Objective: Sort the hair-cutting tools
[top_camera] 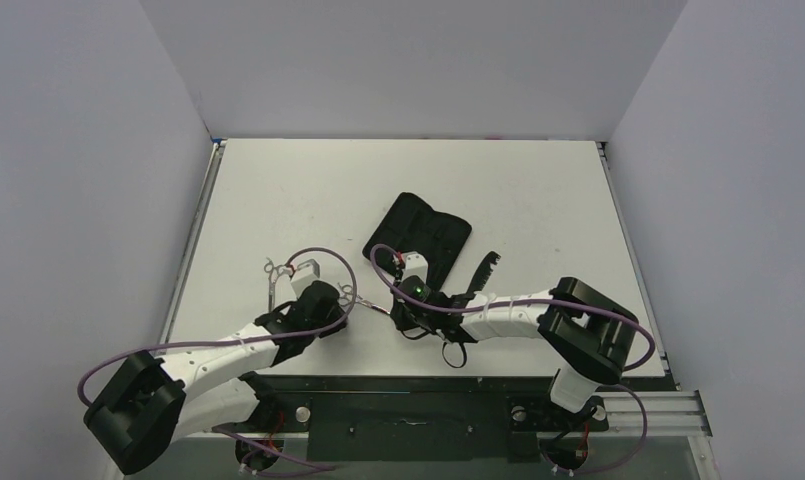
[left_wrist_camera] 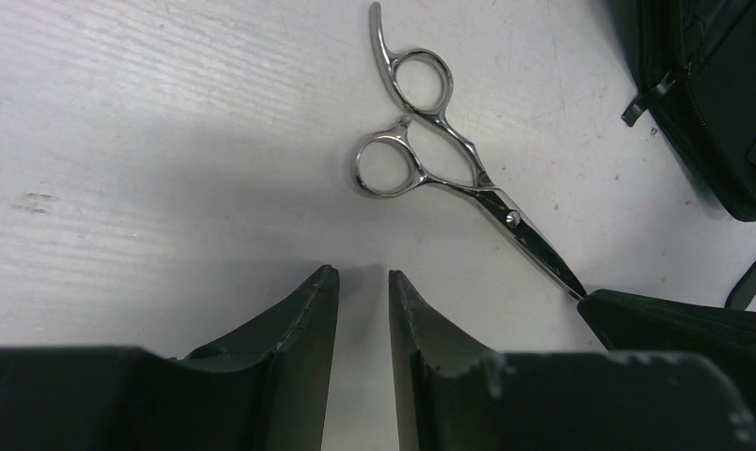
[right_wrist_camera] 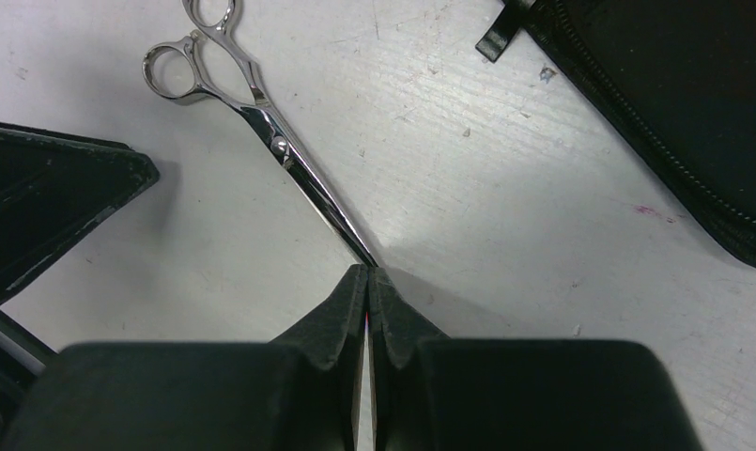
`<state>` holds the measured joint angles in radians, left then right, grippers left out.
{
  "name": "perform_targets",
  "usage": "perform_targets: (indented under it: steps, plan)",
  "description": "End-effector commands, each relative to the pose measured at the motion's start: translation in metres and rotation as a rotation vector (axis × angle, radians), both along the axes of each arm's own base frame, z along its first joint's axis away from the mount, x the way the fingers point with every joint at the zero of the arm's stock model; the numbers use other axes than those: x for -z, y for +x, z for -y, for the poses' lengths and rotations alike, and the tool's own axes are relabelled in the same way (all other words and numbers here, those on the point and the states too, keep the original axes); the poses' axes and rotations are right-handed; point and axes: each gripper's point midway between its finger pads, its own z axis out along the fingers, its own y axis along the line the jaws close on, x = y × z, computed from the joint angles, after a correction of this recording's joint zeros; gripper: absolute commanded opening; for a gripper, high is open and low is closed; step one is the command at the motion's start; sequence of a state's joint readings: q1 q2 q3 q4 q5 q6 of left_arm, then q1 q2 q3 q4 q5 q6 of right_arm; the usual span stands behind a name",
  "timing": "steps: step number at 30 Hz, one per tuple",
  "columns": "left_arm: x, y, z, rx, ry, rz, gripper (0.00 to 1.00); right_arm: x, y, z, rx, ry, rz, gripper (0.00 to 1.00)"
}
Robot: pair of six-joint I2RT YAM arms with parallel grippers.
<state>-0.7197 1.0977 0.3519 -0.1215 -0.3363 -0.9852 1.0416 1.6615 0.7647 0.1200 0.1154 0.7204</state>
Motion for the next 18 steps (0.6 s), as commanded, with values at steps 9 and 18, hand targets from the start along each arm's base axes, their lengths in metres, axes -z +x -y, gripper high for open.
perform_targets:
  steps: [9, 18]
  plan:
    - [-0.051, 0.032, -0.020, -0.004, 0.216, 0.136, 0.37, -0.021, 0.000, 0.009, 0.027, 0.046, 0.052, 0.00]
    - [-0.021, 0.046, -0.015, 0.064, 0.397, 0.020, 0.36, -0.031, -0.004, 0.023, 0.045, 0.051, 0.074, 0.00]
